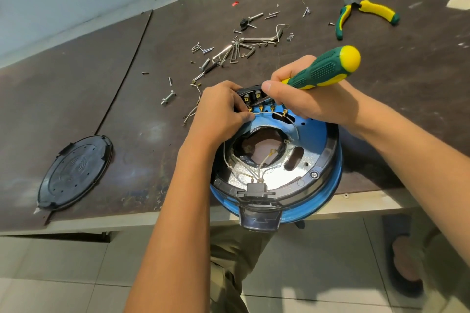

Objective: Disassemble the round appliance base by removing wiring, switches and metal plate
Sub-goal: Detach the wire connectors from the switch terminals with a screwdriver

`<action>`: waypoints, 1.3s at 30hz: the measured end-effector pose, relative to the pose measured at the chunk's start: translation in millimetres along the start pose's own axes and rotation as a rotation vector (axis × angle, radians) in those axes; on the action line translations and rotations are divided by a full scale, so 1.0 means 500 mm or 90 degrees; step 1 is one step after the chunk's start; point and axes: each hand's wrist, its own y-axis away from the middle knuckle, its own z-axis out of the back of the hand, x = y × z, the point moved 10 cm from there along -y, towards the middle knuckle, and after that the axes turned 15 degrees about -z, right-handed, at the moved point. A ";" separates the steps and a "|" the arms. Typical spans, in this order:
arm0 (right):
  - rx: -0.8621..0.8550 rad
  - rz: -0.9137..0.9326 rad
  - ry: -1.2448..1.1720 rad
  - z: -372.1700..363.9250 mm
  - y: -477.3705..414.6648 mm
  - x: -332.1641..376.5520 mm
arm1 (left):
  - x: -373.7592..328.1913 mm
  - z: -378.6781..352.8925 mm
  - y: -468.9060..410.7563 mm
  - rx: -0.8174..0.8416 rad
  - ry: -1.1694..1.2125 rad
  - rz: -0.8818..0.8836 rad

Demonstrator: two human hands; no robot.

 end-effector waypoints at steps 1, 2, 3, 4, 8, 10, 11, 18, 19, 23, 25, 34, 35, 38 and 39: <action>0.007 -0.015 0.001 0.000 -0.002 -0.009 | -0.001 0.000 0.000 0.002 -0.002 -0.002; 0.015 -0.032 0.033 -0.005 -0.003 -0.018 | -0.001 0.000 0.000 0.003 -0.002 -0.003; 0.018 -0.054 0.060 -0.009 -0.003 -0.023 | -0.001 0.000 0.001 0.004 0.000 -0.003; 0.018 -0.065 0.055 -0.009 -0.004 -0.026 | -0.001 0.000 0.002 0.006 0.004 -0.004; 0.006 -0.060 -0.010 0.001 -0.006 -0.023 | 0.000 -0.001 0.003 0.022 0.022 -0.004; 0.005 -0.066 -0.029 0.003 -0.007 -0.026 | 0.003 -0.001 0.003 0.036 0.039 0.004; 0.003 -0.070 -0.034 0.004 -0.007 -0.028 | 0.004 -0.001 0.003 0.041 0.049 0.009; -0.011 -0.049 -0.079 0.015 -0.002 -0.028 | -0.010 0.028 0.017 0.012 0.151 0.018; -0.021 -0.050 -0.096 0.020 0.000 -0.032 | -0.014 0.029 0.022 0.011 0.153 0.019; -0.057 -0.038 -0.156 0.036 0.010 -0.034 | -0.020 0.057 0.044 -0.034 0.134 0.017; -0.078 -0.032 -0.179 0.044 0.016 -0.031 | -0.013 0.088 0.055 -0.082 0.149 0.025; -0.157 -0.026 -0.200 0.066 0.042 -0.031 | 0.127 0.154 0.147 -0.321 0.297 0.296; -0.157 -0.027 -0.194 0.065 0.044 -0.031 | 0.135 0.148 0.156 -0.330 0.315 0.313; -0.146 -0.022 -0.155 0.061 0.045 -0.025 | 0.141 0.137 0.168 -0.356 0.389 0.325; -0.142 -0.017 -0.141 0.059 0.046 -0.023 | 0.142 0.135 0.169 -0.359 0.405 0.325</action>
